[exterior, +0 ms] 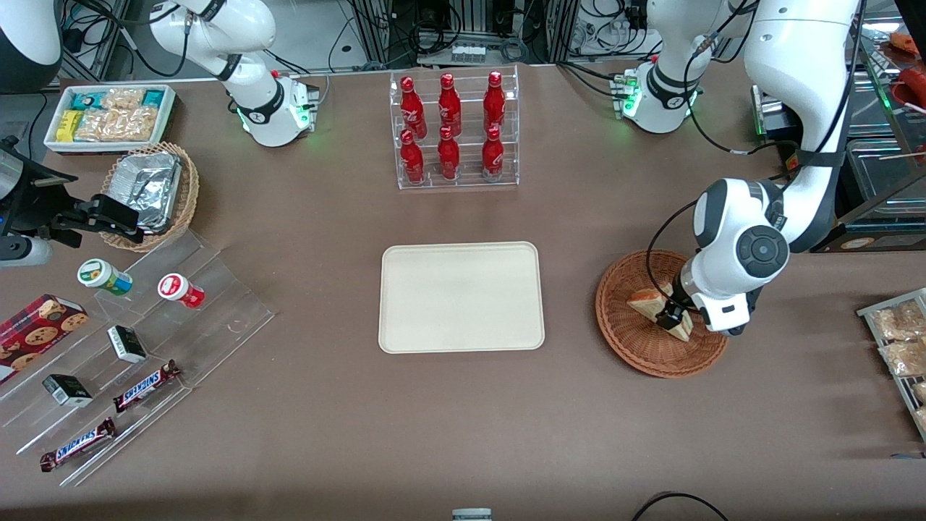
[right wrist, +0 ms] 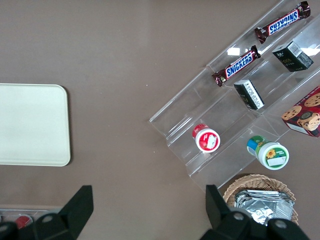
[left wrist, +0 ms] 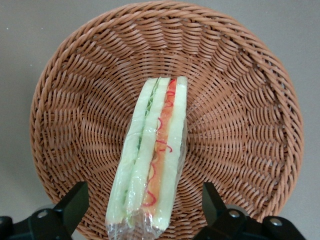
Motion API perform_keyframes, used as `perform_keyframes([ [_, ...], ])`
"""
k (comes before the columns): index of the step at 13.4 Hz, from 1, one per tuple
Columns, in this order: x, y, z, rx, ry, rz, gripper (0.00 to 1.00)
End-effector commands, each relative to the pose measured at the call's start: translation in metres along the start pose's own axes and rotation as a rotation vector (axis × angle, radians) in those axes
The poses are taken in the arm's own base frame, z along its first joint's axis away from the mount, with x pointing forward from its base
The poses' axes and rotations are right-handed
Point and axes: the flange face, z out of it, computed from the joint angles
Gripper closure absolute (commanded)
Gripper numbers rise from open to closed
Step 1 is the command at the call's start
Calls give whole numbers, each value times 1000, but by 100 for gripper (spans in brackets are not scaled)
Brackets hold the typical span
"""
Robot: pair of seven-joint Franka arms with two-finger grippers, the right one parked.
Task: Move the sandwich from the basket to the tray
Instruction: 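Lower the left gripper and close it on the wrapped sandwich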
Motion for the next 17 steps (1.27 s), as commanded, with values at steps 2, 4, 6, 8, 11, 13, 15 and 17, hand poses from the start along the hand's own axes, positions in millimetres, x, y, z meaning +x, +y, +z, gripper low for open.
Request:
perform_keyframes([
  [2, -4, -1, 10, 2, 19, -4, 4],
  [4, -5, -1, 17, 13, 15, -4, 34],
  [6, -12, 1, 22, 22, 13, 8, 70],
  [8, -12, 2, 23, 22, 13, 8, 99],
  [11, -9, 5, 11, 10, 18, 14, 100],
  [13, -7, 8, -23, 48, 17, 32, 100],
  [15, -7, 13, -63, 142, 41, 65, 100],
  [17, -28, 28, -108, 164, 38, 129, 100],
])
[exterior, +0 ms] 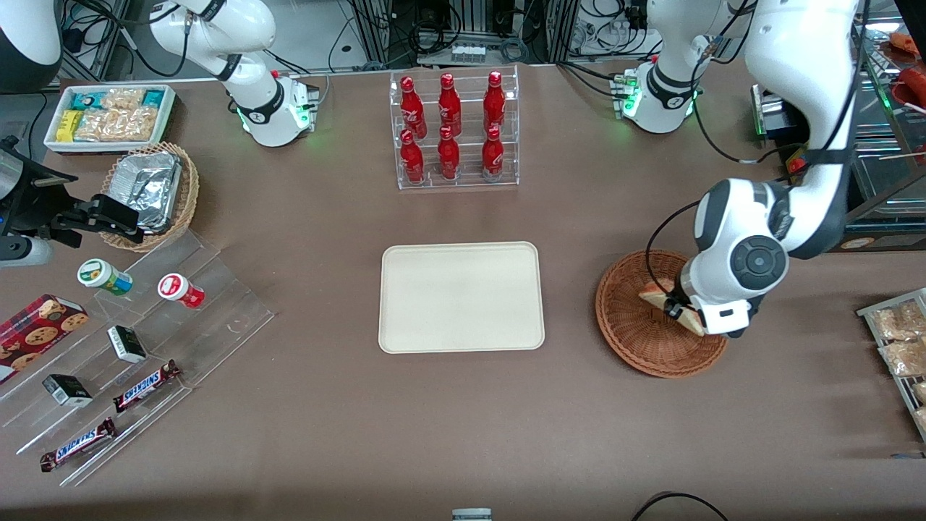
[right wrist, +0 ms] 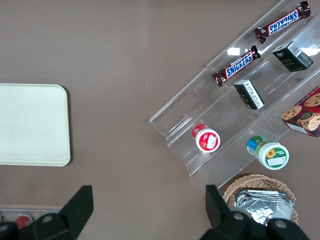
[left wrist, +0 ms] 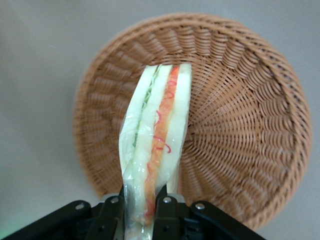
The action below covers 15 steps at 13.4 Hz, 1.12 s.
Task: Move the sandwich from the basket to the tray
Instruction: 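Lower the left gripper and close it on the wrapped sandwich, then lift the sandwich and carry it over the cream tray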
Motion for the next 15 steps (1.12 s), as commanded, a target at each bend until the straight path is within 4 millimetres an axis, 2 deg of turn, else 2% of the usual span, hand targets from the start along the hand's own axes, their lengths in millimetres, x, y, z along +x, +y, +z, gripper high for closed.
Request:
perform_keyframes([
  [1, -30, 12, -69, 16, 30, 102, 100],
  [2, -43, 16, -89, 8, 36, 149, 100],
  [4, -86, 35, -112, -29, 61, 256, 100],
  [6, -130, 55, -117, -48, 82, 340, 100],
  [7, -155, 67, -118, -56, 93, 434, 100],
  [9, -203, 90, -106, -51, 104, 568, 100],
  [11, -232, 108, -87, -63, 122, 628, 100],
  [13, -266, 125, -50, -33, 126, 751, 100],
  [15, -279, 141, -16, -30, 123, 781, 100],
])
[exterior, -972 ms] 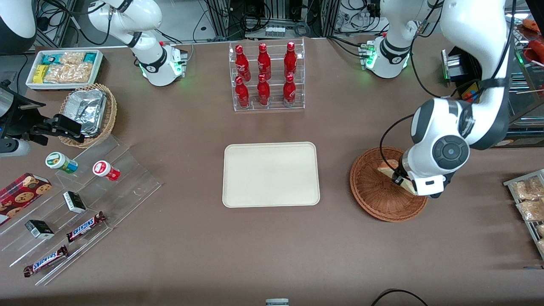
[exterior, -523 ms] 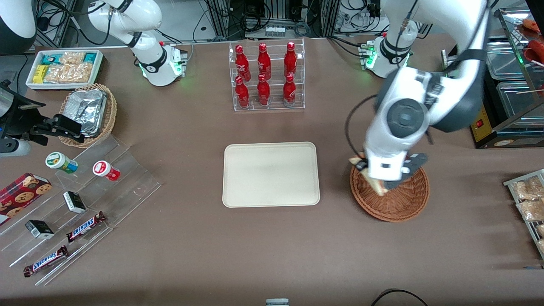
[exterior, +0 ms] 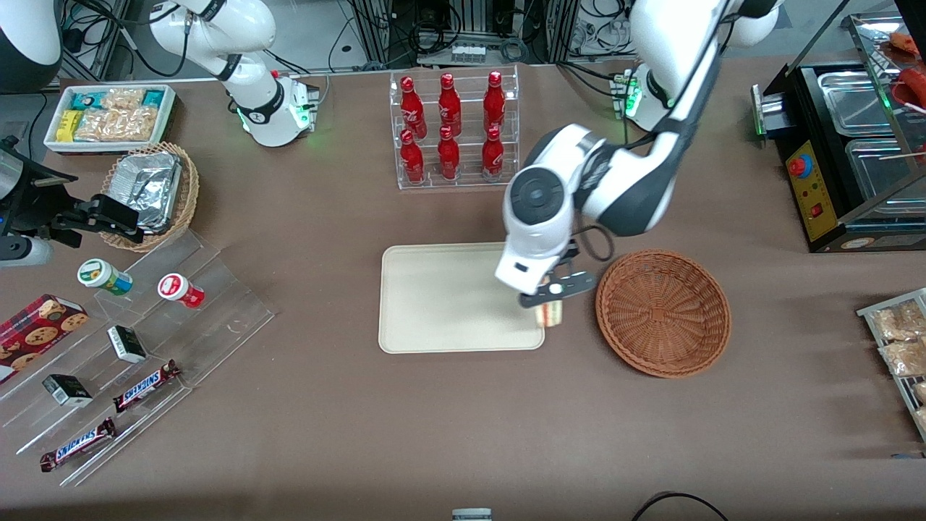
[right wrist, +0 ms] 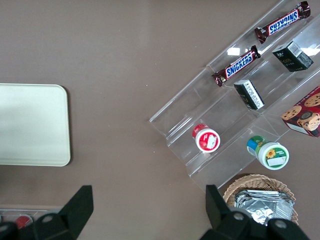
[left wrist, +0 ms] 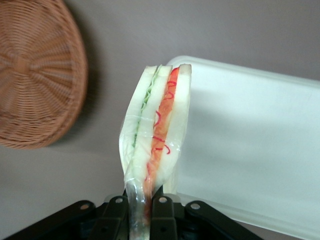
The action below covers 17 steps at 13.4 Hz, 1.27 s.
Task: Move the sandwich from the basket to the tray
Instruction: 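Lift the sandwich and carry it over the cream tray, then lower the sandwich onto the tray and open the left gripper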
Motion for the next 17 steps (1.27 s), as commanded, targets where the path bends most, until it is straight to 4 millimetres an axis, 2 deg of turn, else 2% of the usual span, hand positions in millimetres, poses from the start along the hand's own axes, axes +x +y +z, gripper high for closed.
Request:
perform_keyframes([
  [1, 4, 28, 38, 3, 15, 63, 100],
  [3, -7, 48, 66, 11, 20, 98, 100],
  [6, -12, 61, 84, 9, 28, 119, 100],
  [9, -7, 70, 94, 22, 50, 130, 100],
  [12, -8, 78, 91, 8, 54, 137, 100],
  [14, -23, 92, 95, 12, 58, 160, 100],
  [17, -29, 96, 101, 18, 53, 155, 100],
])
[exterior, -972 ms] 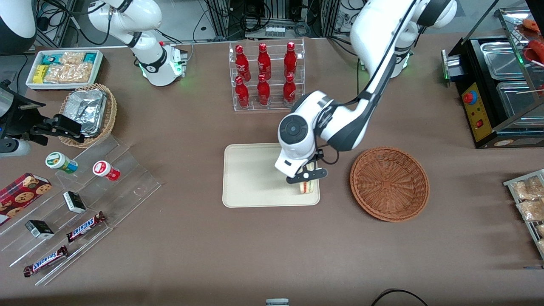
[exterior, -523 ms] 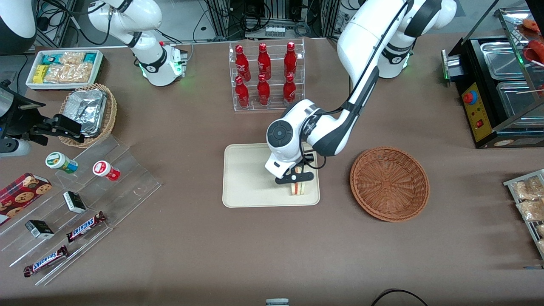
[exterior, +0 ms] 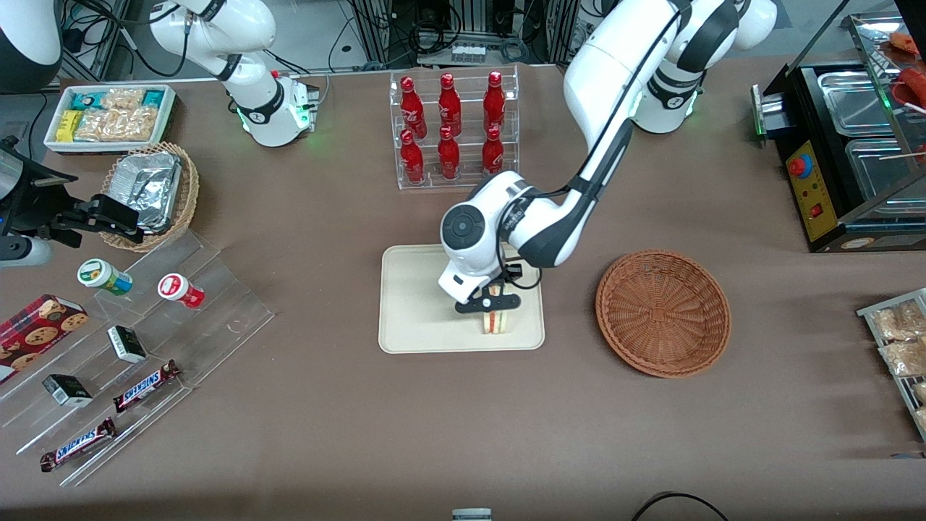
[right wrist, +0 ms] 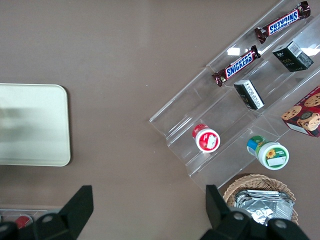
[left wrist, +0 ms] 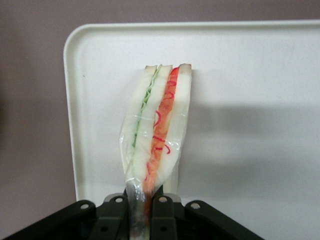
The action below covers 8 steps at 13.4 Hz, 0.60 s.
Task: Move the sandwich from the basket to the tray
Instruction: 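Lower the sandwich onto the tray and open the left gripper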
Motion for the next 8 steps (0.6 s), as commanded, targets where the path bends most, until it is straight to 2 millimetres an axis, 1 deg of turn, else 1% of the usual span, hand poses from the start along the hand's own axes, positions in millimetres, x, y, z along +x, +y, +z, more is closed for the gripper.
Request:
perform_keyframes([
  [1, -1, 10, 0, 11, 17, -2, 99],
  [2, 0, 9, 0, 10, 16, -2, 69],
  [3, 1, 8, 1, 14, 16, -2, 24],
  [4, 0, 7, -2, 14, 17, -7, 1],
  [5, 1, 5, -10, 10, 20, -12, 1],
  [6, 4, -2, -20, 15, 20, -21, 1],
  [7, 6, -10, -35, 25, 21, -33, 1],
  [8, 12, -24, -59, 31, 35, -55, 1],
])
